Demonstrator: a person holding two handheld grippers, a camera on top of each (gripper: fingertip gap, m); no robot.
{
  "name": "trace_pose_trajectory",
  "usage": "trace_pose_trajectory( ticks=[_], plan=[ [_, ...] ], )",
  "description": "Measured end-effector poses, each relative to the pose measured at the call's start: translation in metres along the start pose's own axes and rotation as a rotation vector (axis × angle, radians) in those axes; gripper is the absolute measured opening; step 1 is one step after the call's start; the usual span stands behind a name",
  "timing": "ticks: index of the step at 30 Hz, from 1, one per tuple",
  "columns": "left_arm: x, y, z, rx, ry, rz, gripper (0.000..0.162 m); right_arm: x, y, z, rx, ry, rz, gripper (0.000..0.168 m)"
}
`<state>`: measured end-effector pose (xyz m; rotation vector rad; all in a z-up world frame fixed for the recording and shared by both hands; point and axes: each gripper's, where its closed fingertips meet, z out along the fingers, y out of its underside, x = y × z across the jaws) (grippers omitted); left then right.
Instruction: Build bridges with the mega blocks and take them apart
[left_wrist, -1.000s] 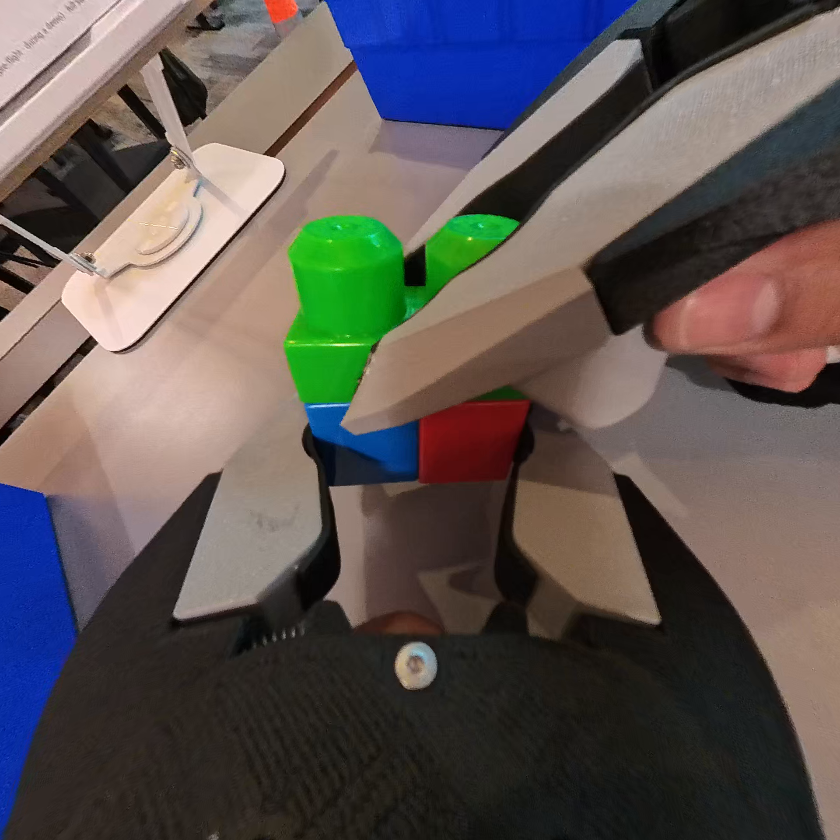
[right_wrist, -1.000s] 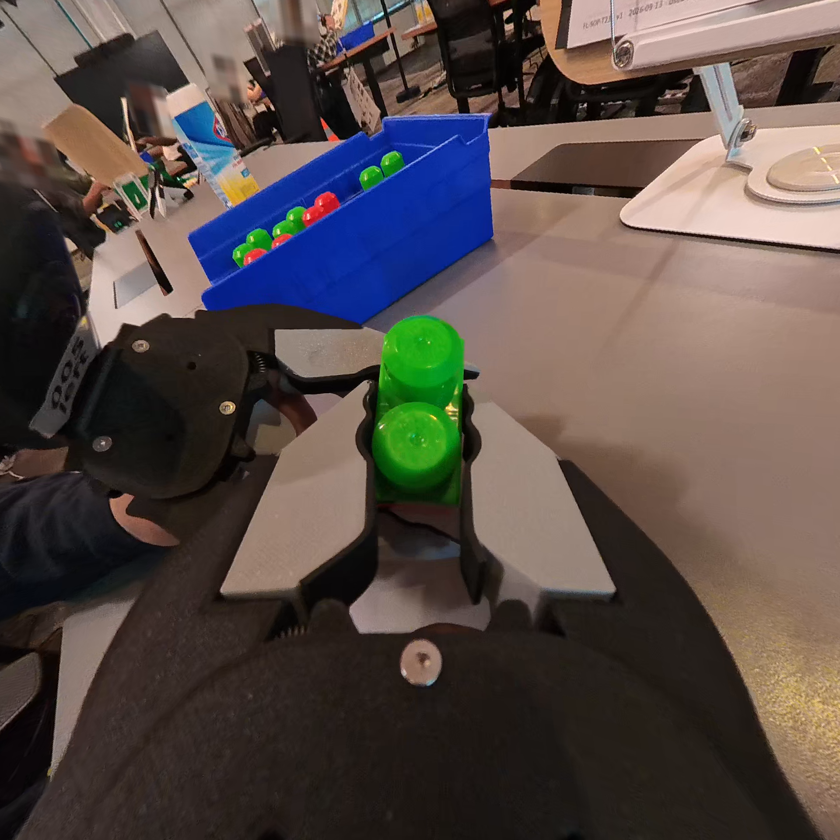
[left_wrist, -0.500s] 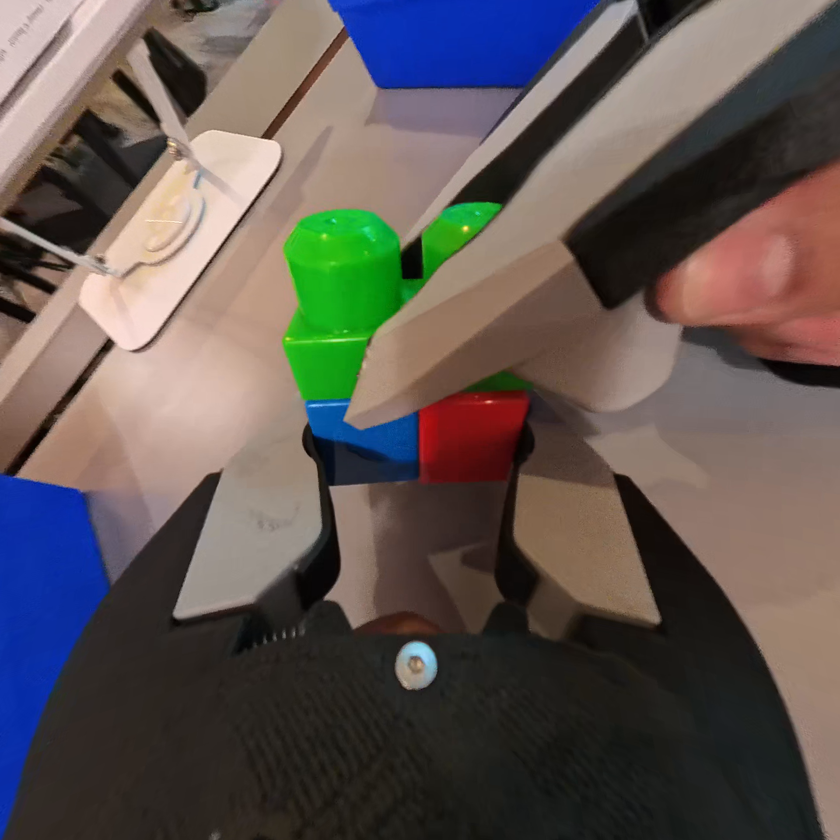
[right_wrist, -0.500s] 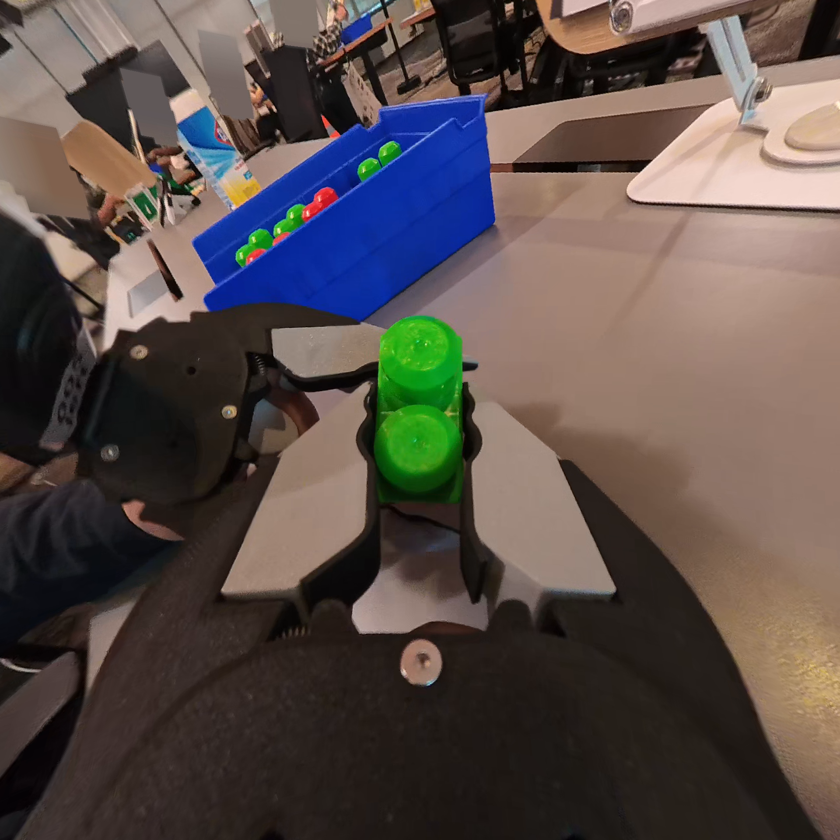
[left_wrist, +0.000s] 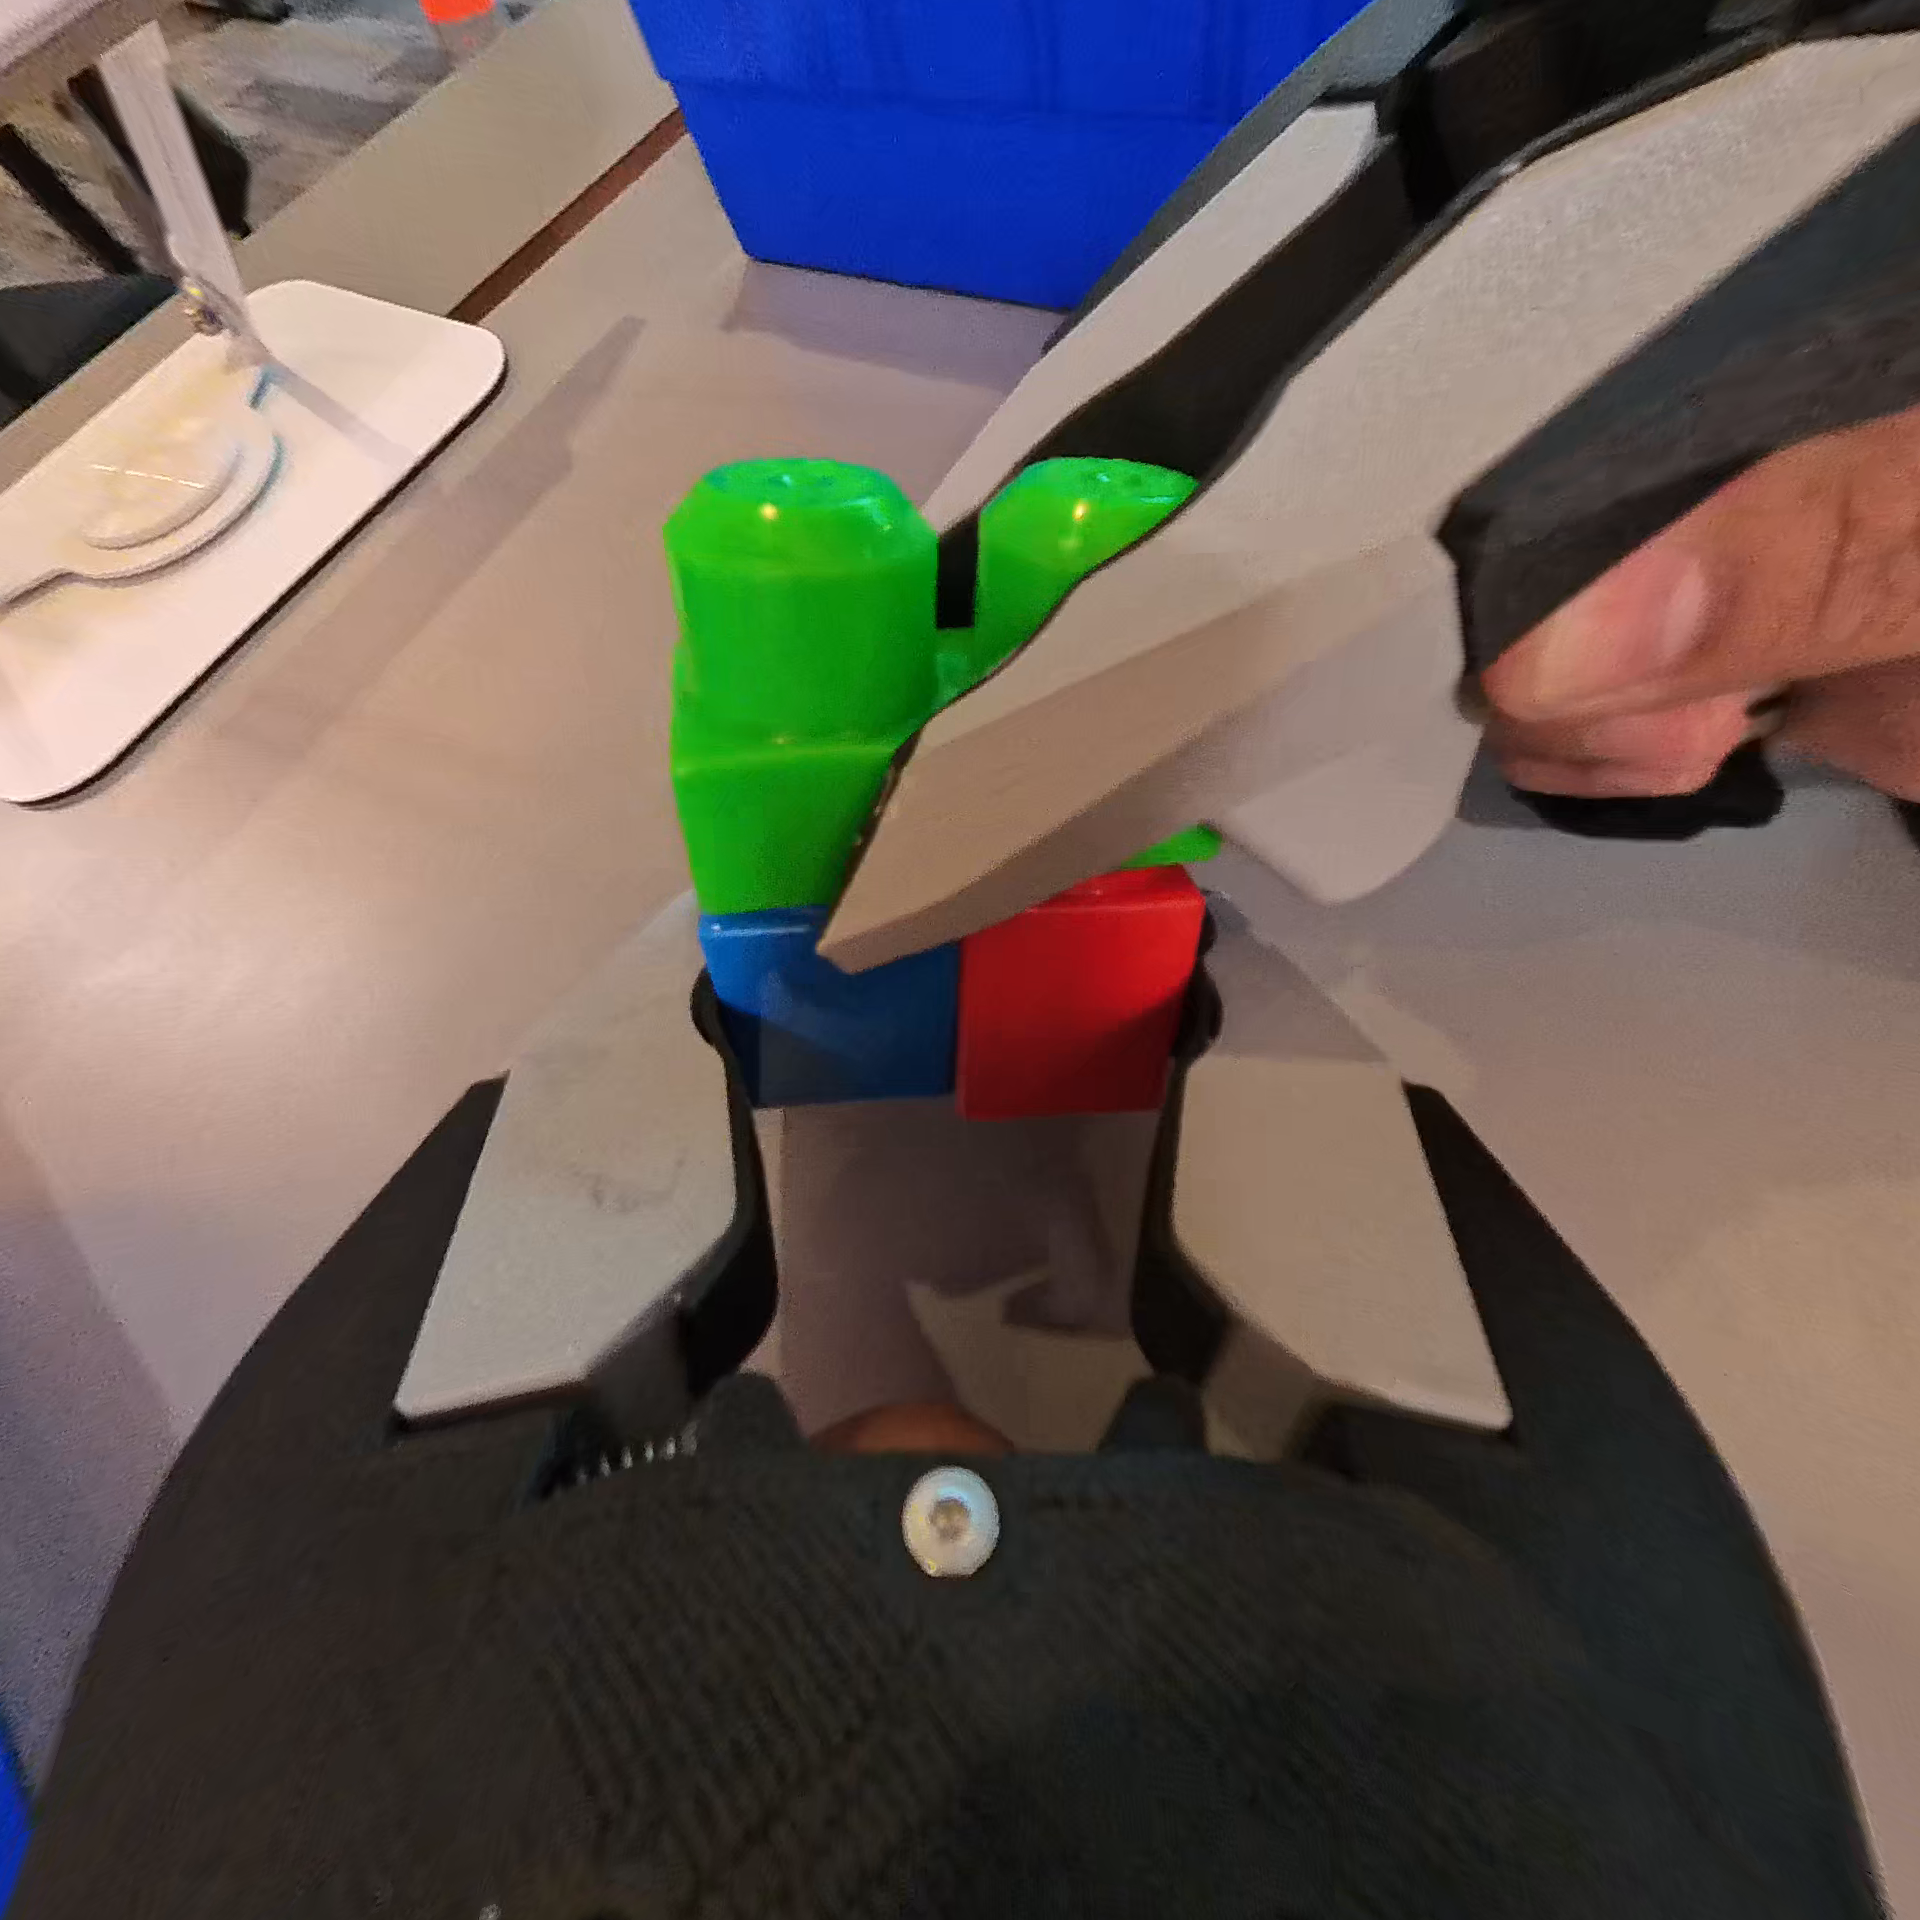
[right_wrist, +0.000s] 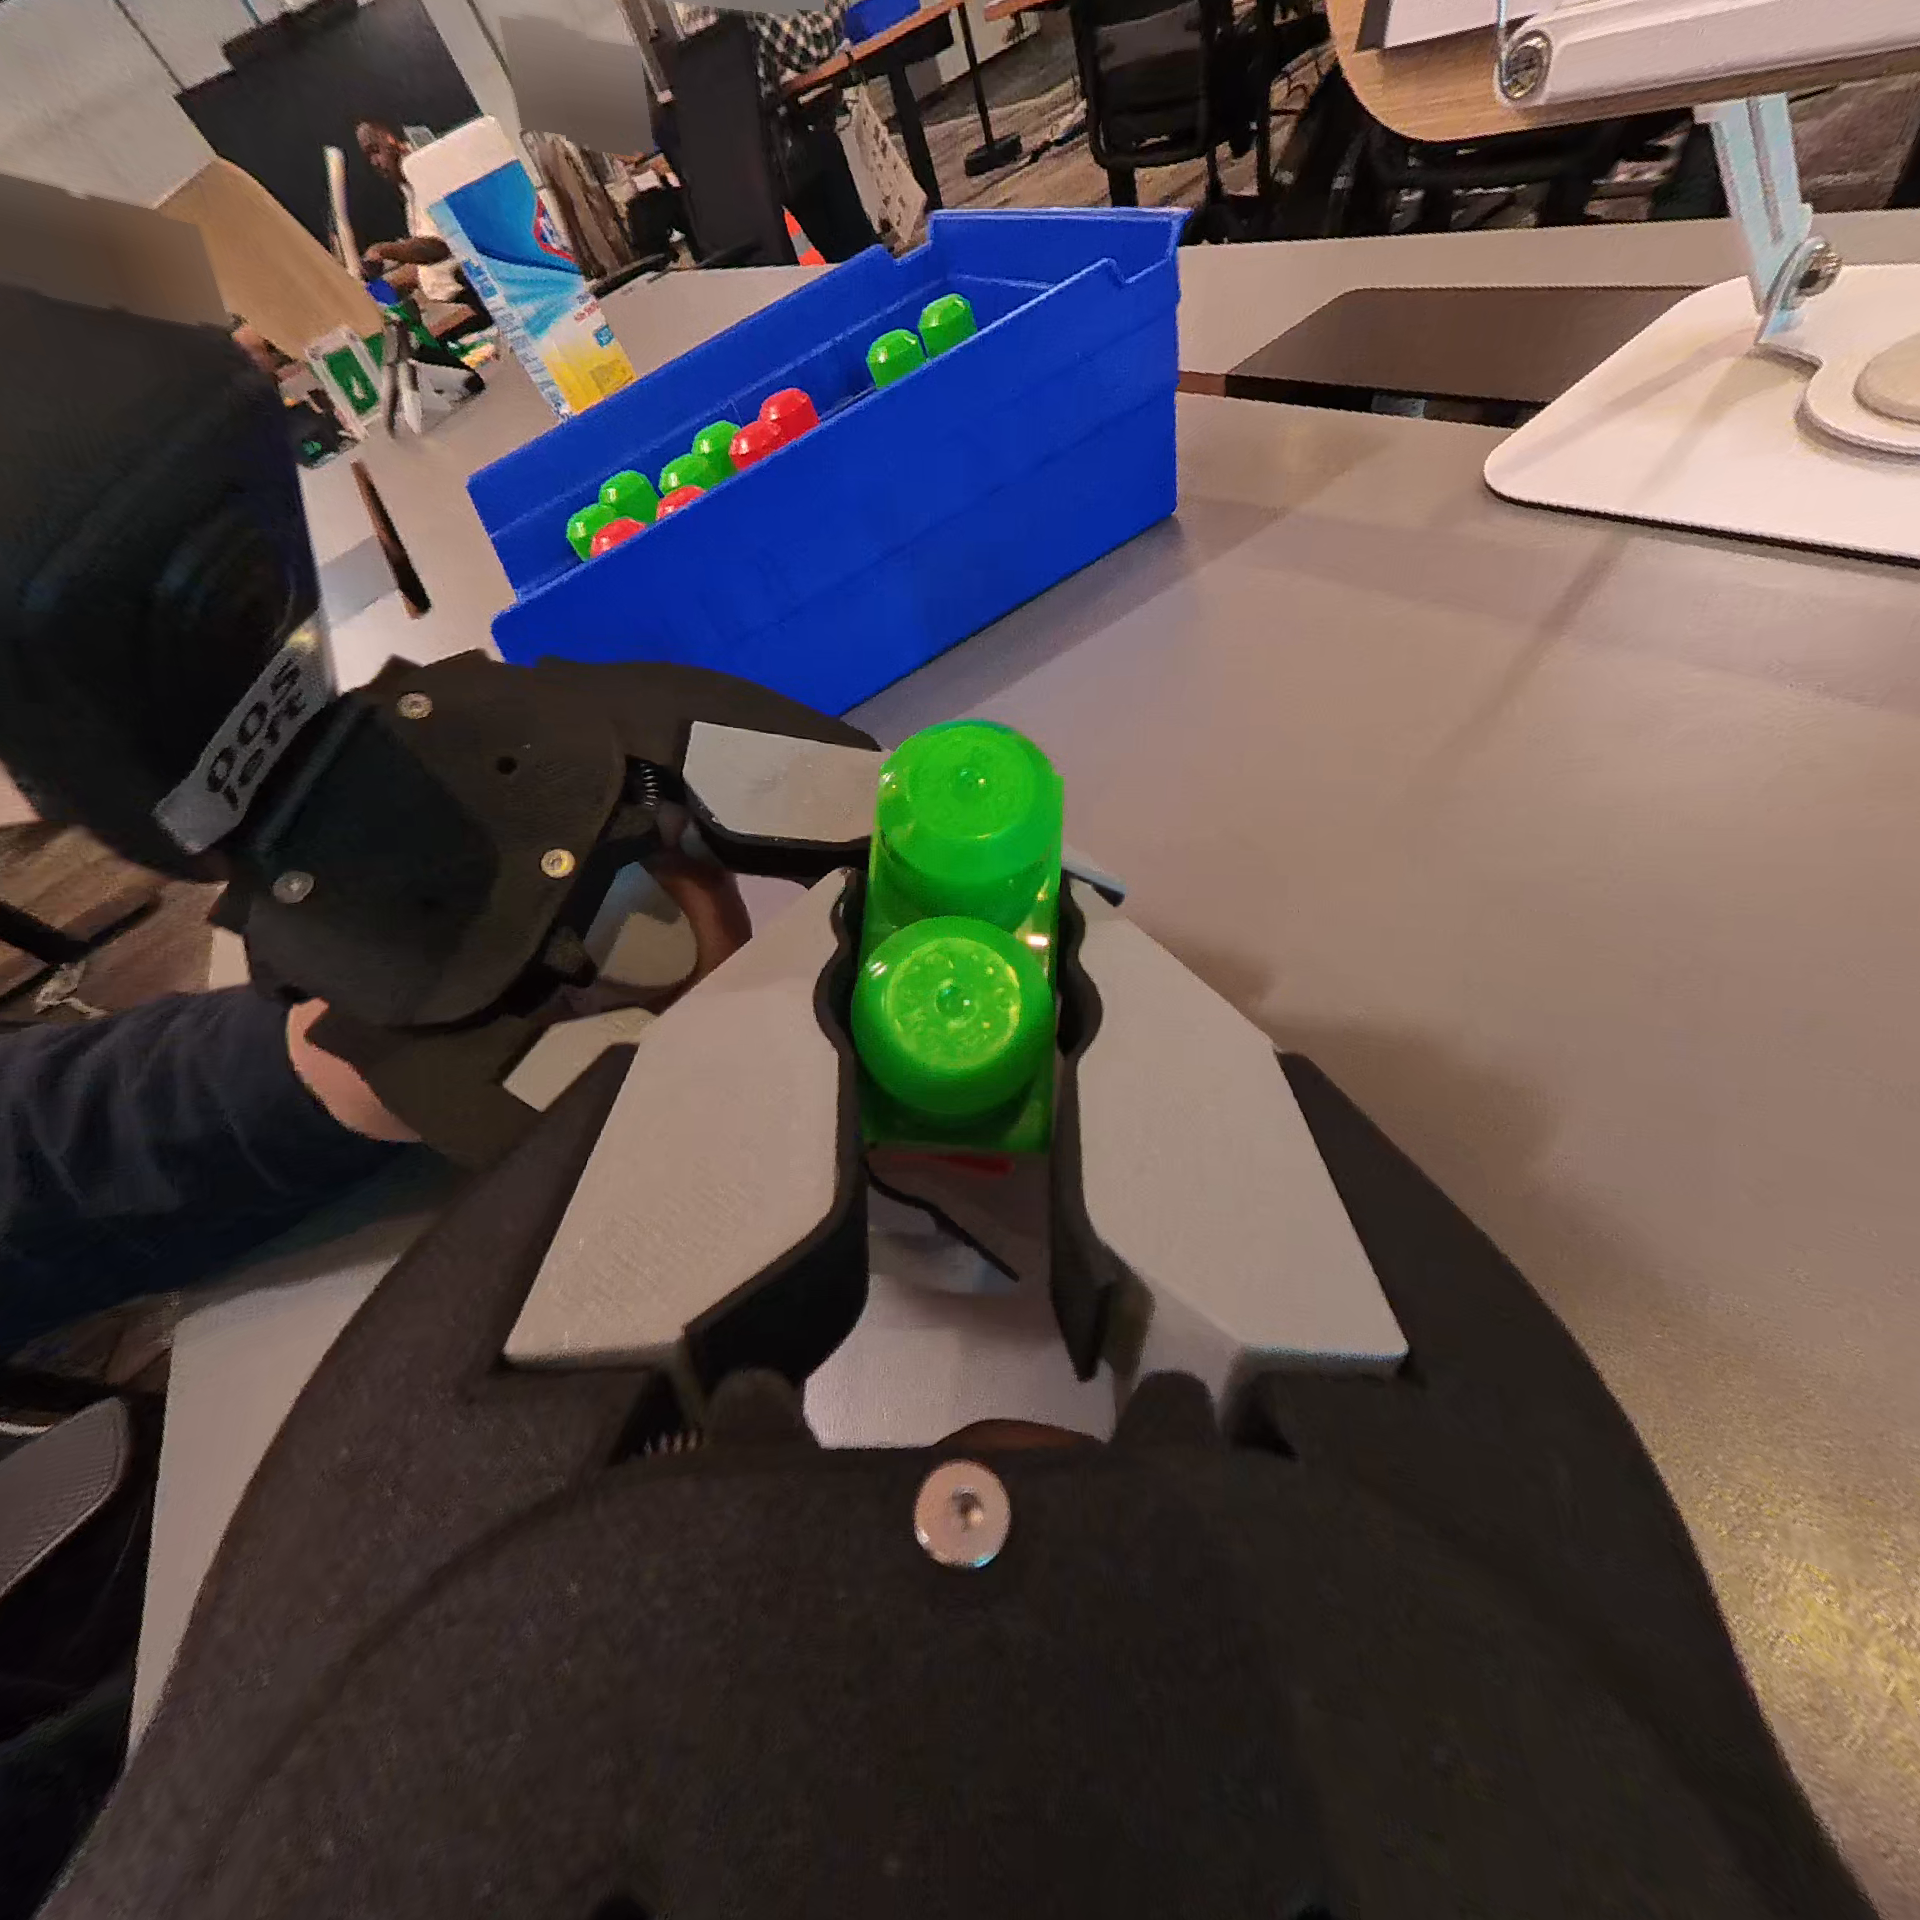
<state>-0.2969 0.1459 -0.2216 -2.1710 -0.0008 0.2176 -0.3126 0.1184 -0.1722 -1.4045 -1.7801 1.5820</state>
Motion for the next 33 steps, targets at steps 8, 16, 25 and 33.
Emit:
trace_pose_trajectory(
  ticks=[8, 16, 25, 33],
  plan=[
    [-0.008, 0.005, -0.001, -0.049, -0.097, 0.079, 0.085, 0.003, 0.001, 0.001, 0.018, -0.072, 0.141, 0.034],
    [-0.011, 0.006, -0.001, -0.047, -0.101, 0.065, 0.084, 0.015, -0.007, -0.011, 0.075, -0.091, 0.242, 0.034],
    [-0.012, -0.028, -0.029, 0.204, 0.001, -0.009, 0.083, 0.01, -0.039, -0.034, 0.22, -0.059, 0.145, 0.033],
    [0.005, -0.065, -0.082, 0.506, 0.244, -0.03, 0.083, 0.015, -0.056, -0.057, 0.293, -0.007, 0.072, 0.033]
  ],
)
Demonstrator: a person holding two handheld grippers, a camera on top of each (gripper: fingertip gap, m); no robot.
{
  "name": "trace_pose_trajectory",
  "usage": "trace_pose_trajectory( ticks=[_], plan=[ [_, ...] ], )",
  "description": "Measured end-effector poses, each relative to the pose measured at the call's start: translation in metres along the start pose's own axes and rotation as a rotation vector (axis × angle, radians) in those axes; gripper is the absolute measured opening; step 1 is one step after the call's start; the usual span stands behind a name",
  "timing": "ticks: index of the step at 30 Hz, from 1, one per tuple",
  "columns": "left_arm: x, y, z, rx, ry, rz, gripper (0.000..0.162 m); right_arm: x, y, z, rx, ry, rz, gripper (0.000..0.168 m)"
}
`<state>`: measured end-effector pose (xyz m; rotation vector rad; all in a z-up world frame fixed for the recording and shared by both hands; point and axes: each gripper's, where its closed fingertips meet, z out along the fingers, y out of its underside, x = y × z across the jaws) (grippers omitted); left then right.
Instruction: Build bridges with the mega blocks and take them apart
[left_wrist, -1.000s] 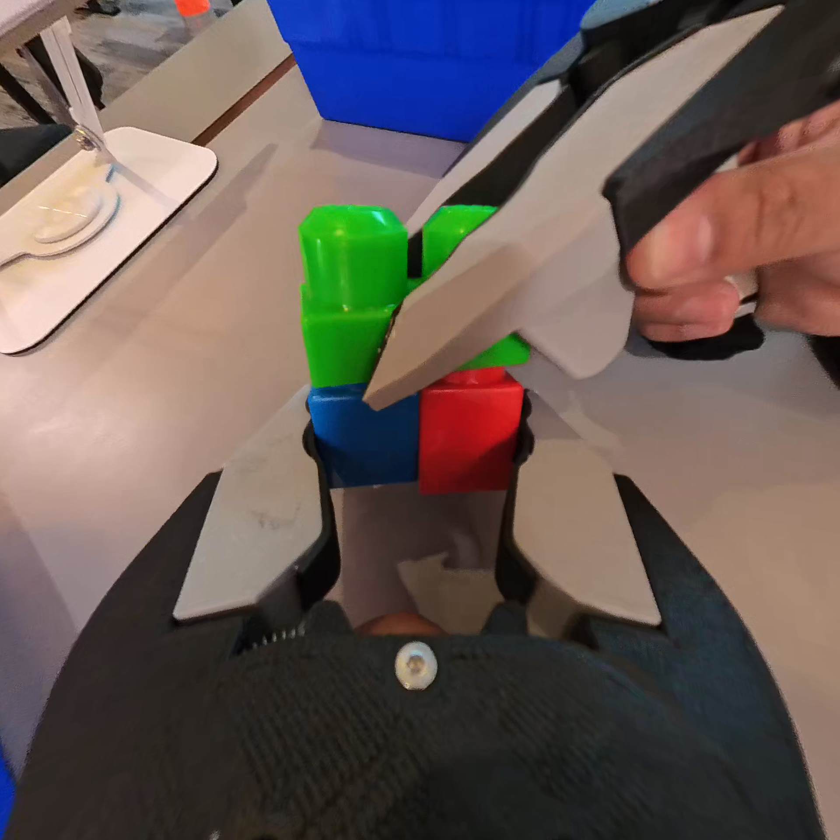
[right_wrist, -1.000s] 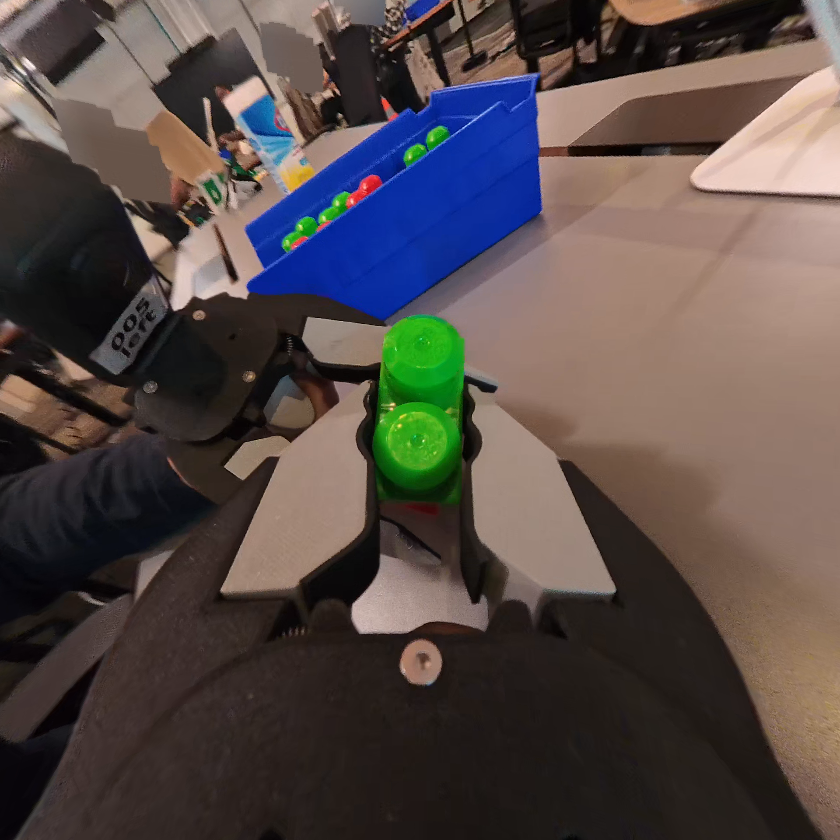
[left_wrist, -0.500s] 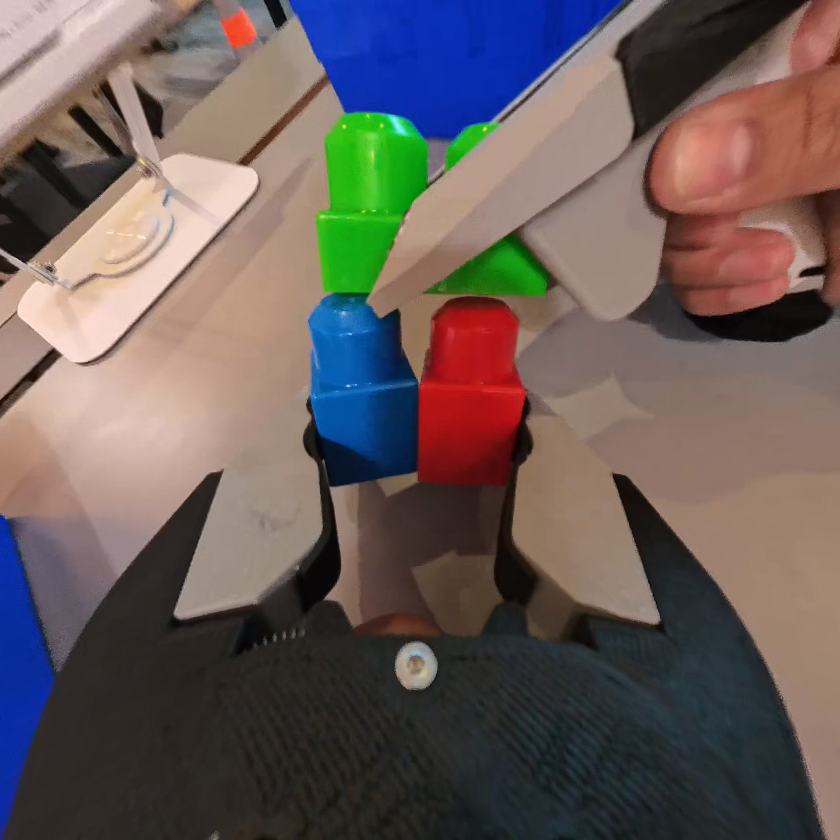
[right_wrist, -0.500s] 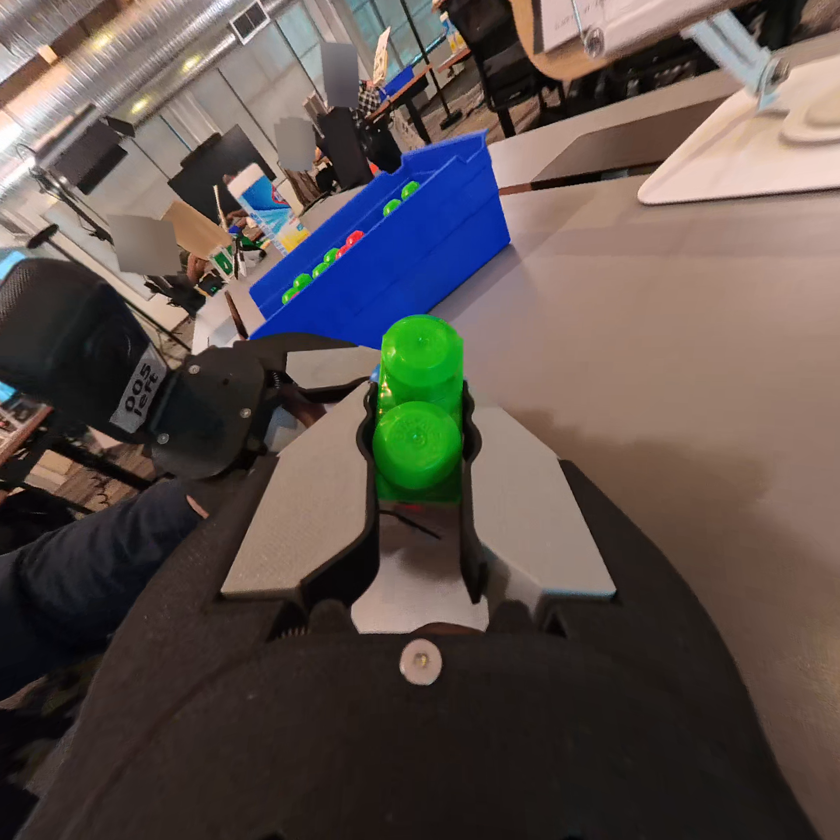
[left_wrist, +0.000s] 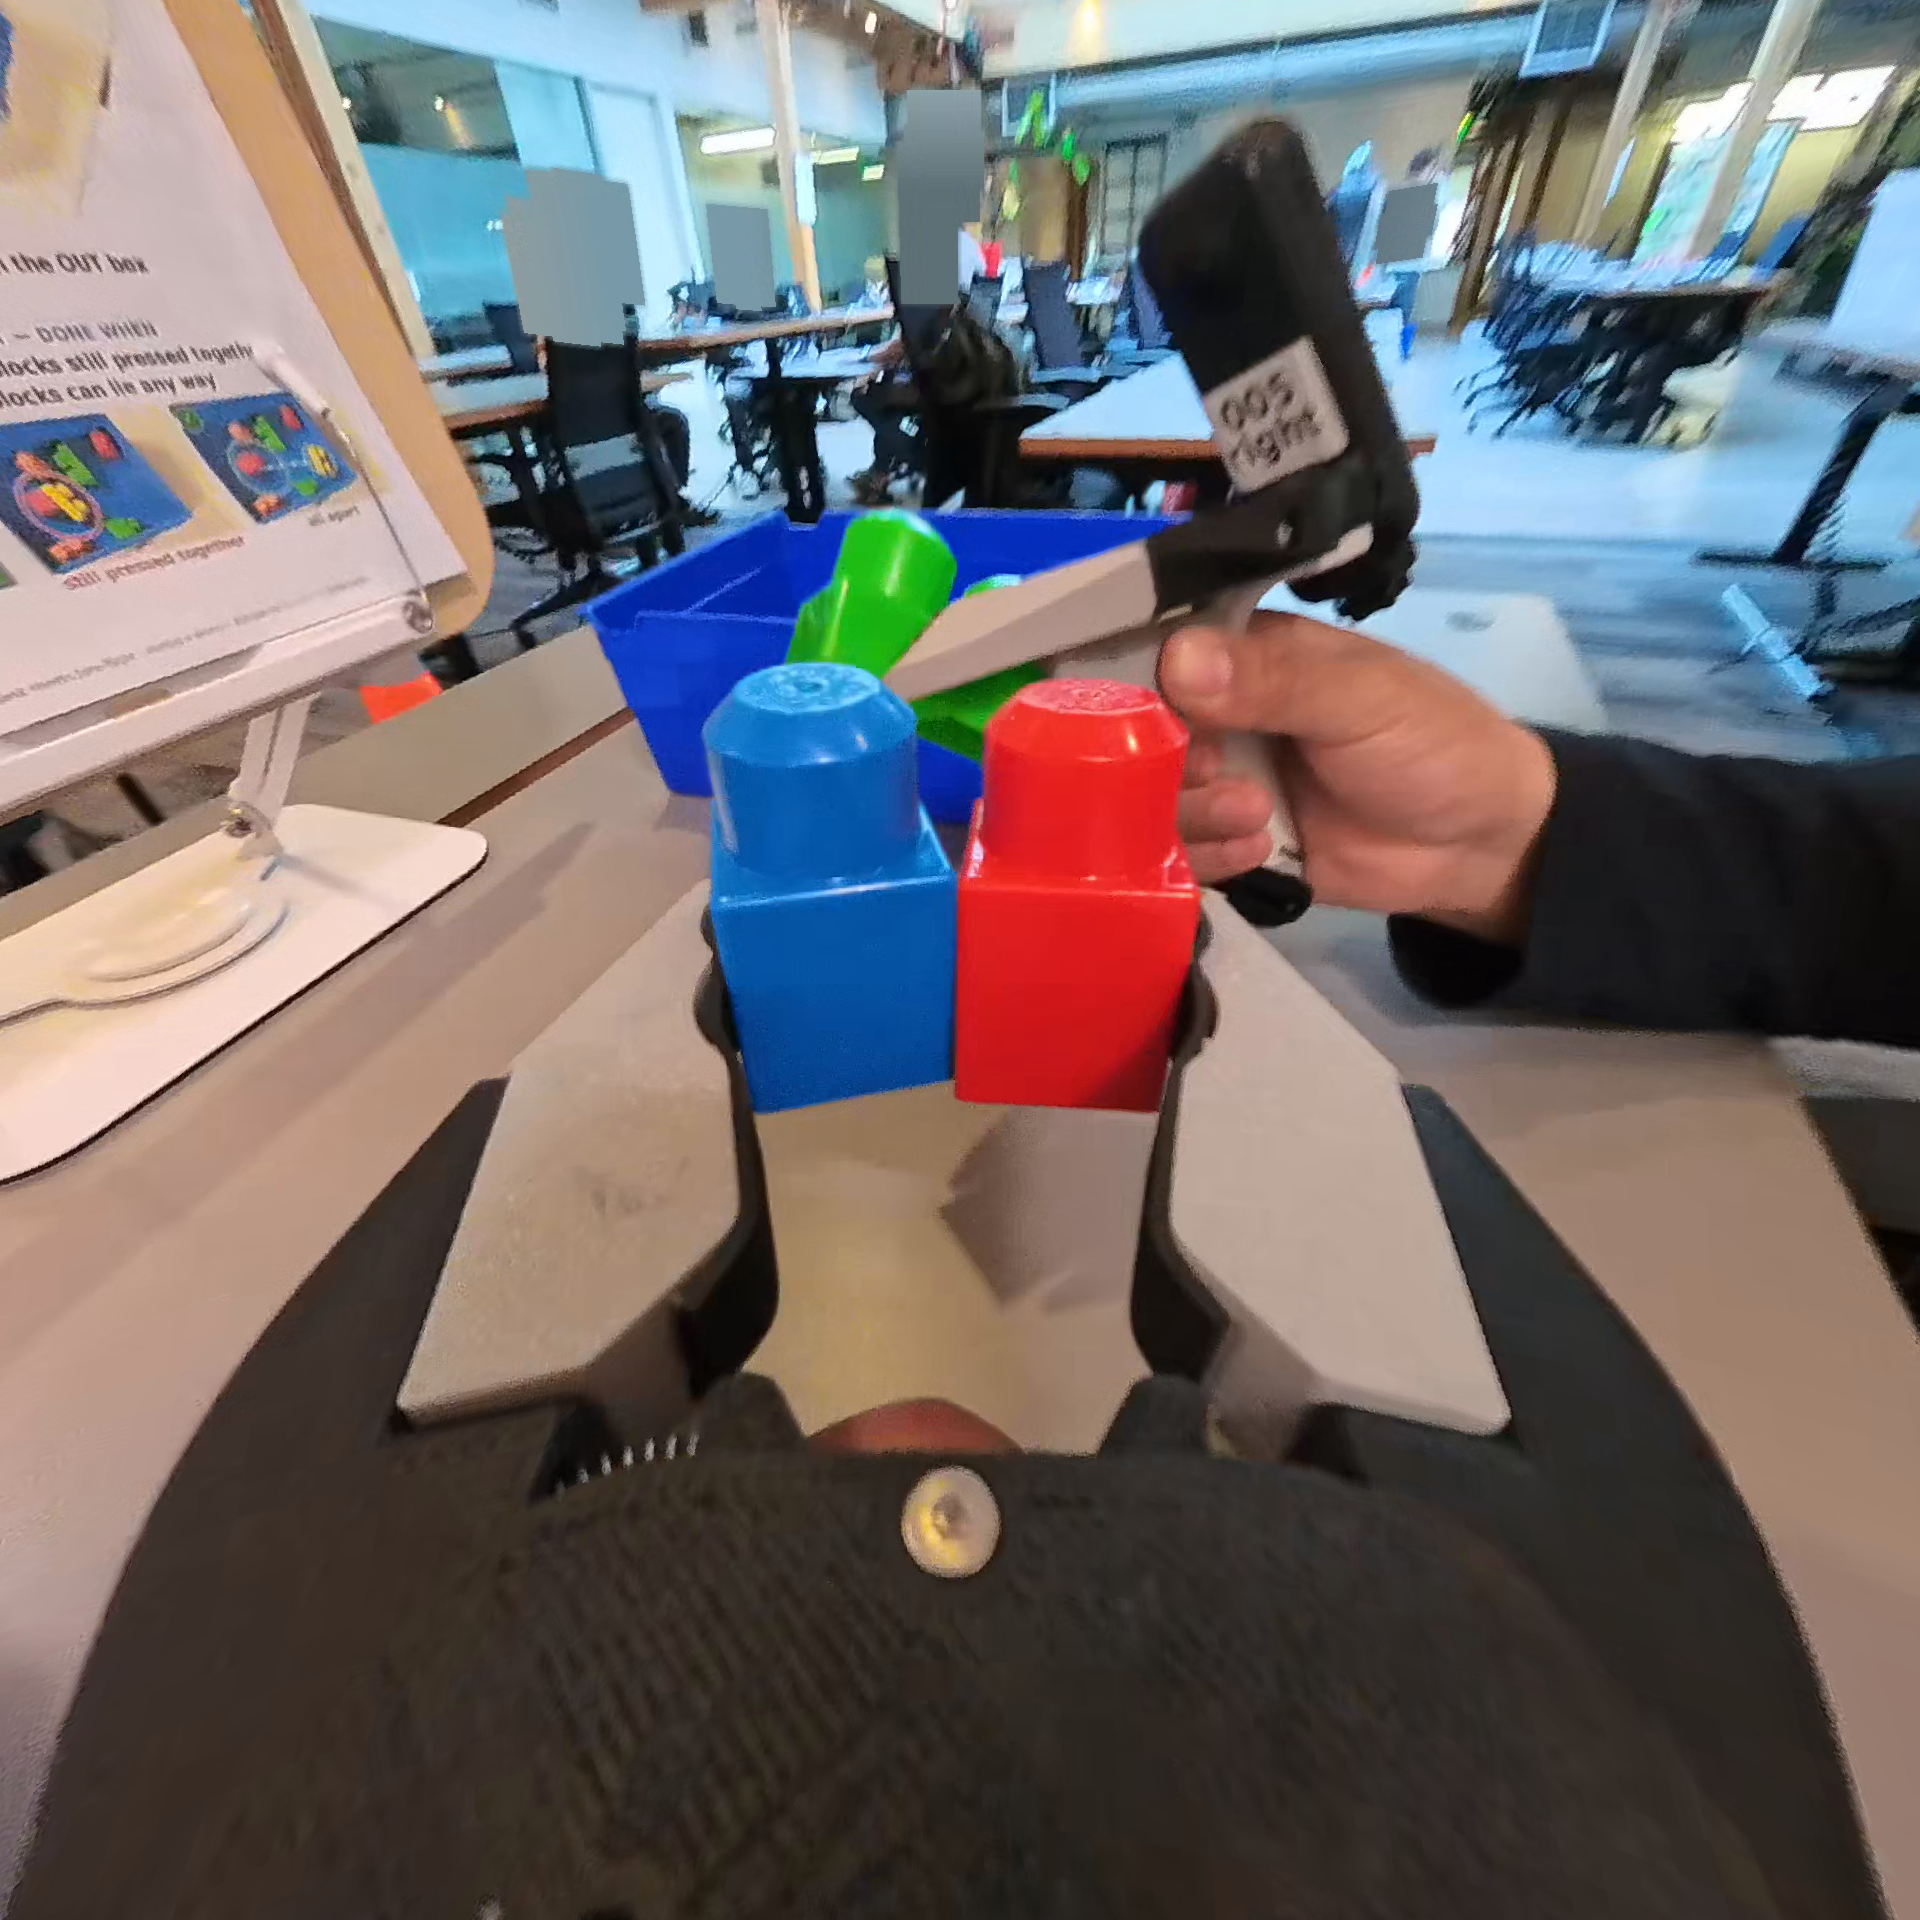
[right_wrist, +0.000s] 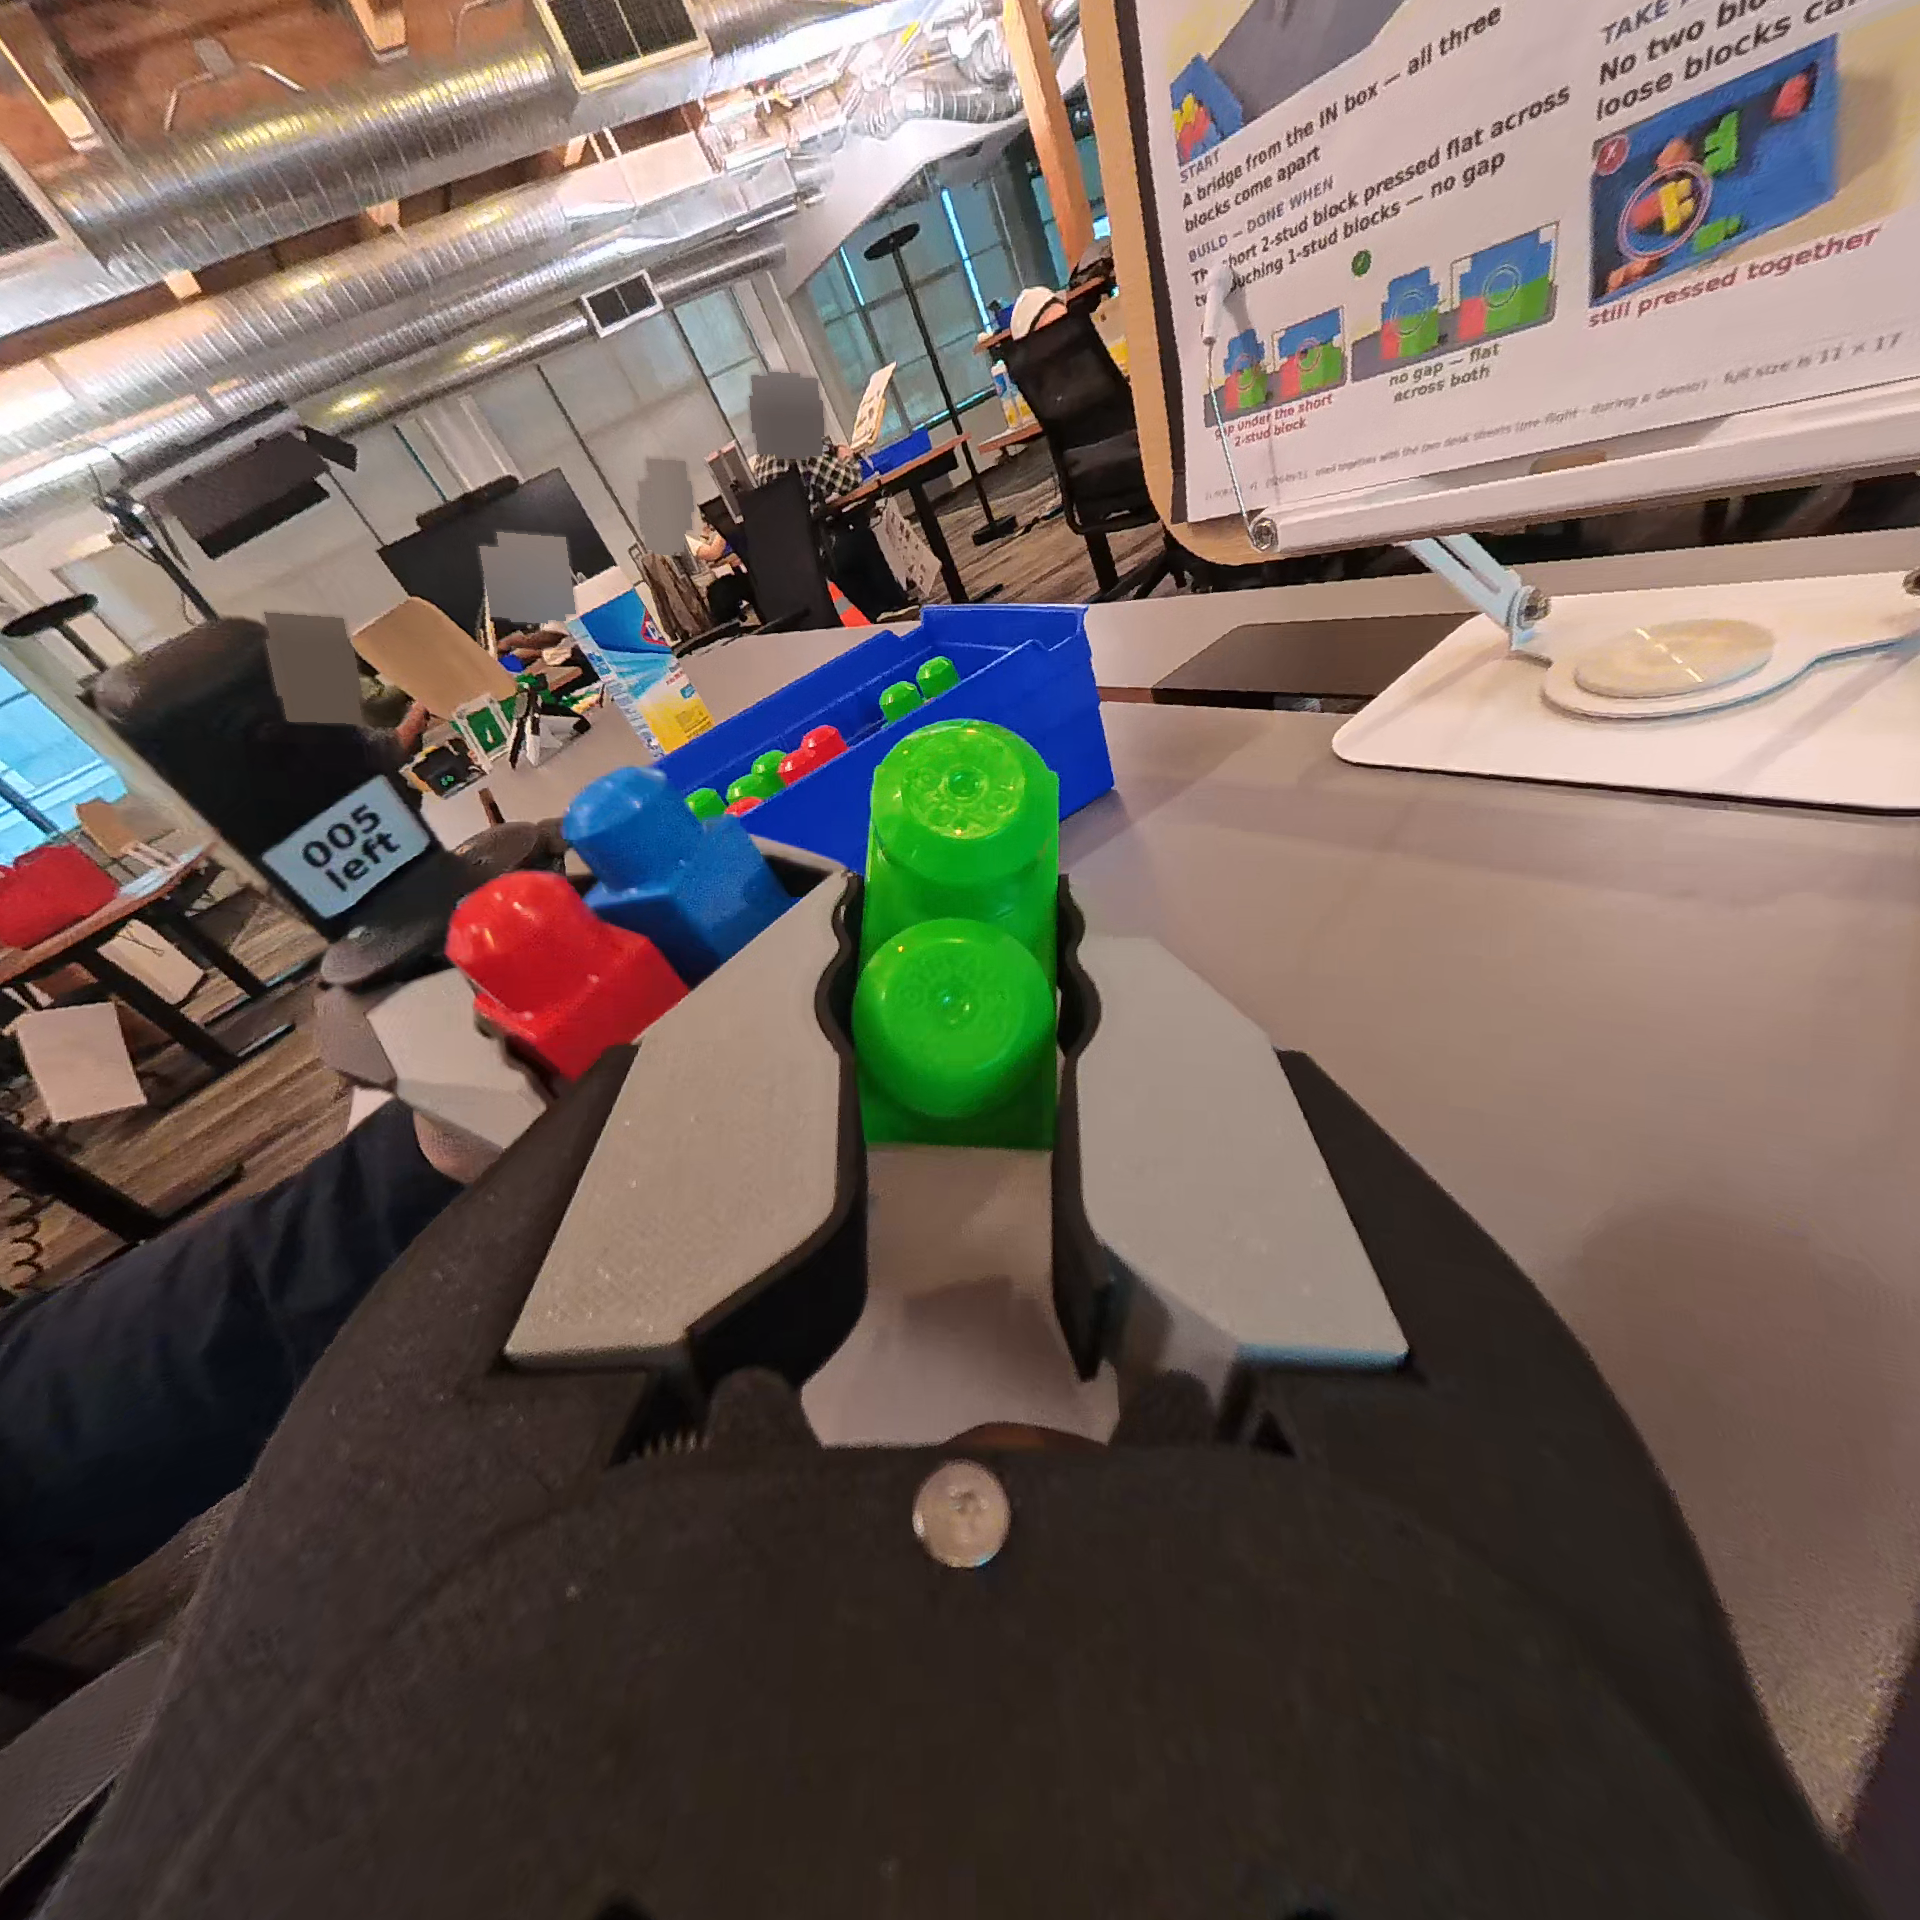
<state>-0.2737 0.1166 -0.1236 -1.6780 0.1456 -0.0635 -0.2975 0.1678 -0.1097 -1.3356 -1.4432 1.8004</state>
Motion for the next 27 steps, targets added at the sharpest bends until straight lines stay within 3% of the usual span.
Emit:
trace_pose_trajectory(
  ticks=[8, 27],
  plan=[
    [0.001, -0.016, -0.012, 0.134, 0.131, -0.175, 0.084, -0.008, 0.008, 0.007, -0.043, -0.003, -0.057, 0.033],
    [-0.01, -0.005, -0.008, 0.09, 0.061, -0.18, 0.084, -0.005, 0.004, 0.003, -0.037, 0.038, -0.109, 0.033]
  ],
)
